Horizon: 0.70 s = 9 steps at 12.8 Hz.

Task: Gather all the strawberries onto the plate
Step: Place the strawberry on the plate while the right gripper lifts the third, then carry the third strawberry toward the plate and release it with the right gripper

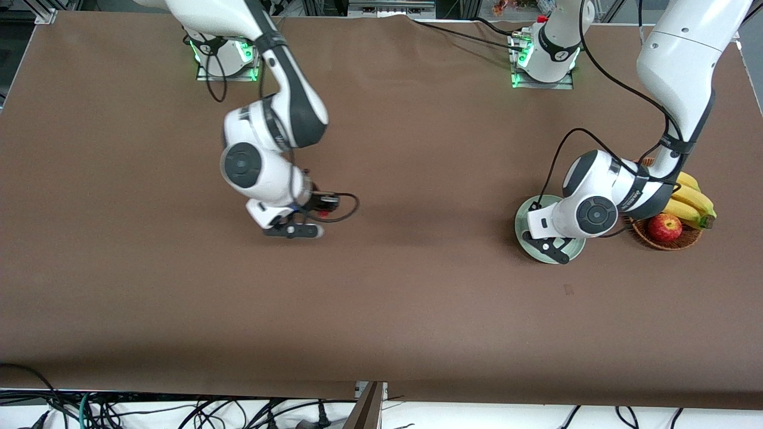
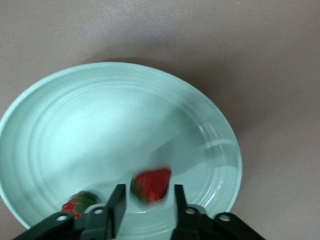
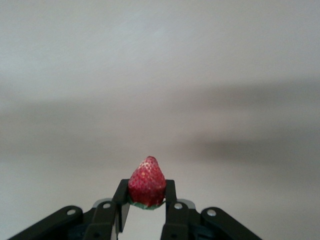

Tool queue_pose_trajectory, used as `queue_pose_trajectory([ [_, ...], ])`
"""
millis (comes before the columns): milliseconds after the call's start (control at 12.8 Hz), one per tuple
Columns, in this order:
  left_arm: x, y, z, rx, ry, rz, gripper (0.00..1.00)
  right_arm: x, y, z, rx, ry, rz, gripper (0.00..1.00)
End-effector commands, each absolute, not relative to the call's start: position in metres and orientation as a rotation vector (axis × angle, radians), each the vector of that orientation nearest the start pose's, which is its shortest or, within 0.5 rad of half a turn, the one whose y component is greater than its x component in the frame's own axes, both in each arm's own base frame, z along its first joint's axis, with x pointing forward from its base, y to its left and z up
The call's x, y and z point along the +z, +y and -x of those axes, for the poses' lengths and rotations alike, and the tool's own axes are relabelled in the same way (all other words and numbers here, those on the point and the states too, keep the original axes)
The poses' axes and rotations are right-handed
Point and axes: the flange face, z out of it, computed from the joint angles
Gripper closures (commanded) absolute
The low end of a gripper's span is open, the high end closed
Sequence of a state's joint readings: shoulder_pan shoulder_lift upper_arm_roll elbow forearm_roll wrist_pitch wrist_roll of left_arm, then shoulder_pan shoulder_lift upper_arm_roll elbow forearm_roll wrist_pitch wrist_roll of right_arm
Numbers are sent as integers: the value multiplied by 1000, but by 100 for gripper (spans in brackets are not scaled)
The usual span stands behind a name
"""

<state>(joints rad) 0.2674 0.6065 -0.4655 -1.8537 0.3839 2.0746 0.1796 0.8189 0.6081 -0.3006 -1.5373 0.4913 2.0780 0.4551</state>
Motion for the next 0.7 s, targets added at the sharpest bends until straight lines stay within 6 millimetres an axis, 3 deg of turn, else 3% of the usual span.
queue_pose_trajectory([
  [0,228,-92,-599,412,923,2897,0,285,477,-558,167,404,2833,79],
  [156,256,-94,-601,397,898,2881,0,249,536,-527,57,581,2730,74],
  [235,273,-106,-600,359,913,2875,0,232,566,-510,-10,654,2650,63],
  [313,288,-108,-603,322,910,2871,0,219,588,-495,-62,726,2572,32],
  [391,297,-111,-607,294,908,2876,0,218,598,-487,-84,790,2516,13],
  [469,302,-120,-607,284,906,2910,0,227,598,-490,-77,824,2493,1],
  [547,303,-126,-606,294,836,2990,0,249,594,-497,-67,826,2484,1],
  [626,302,-130,-605,303,749,3057,0,257,583,-507,-17,846,2523,1],
])
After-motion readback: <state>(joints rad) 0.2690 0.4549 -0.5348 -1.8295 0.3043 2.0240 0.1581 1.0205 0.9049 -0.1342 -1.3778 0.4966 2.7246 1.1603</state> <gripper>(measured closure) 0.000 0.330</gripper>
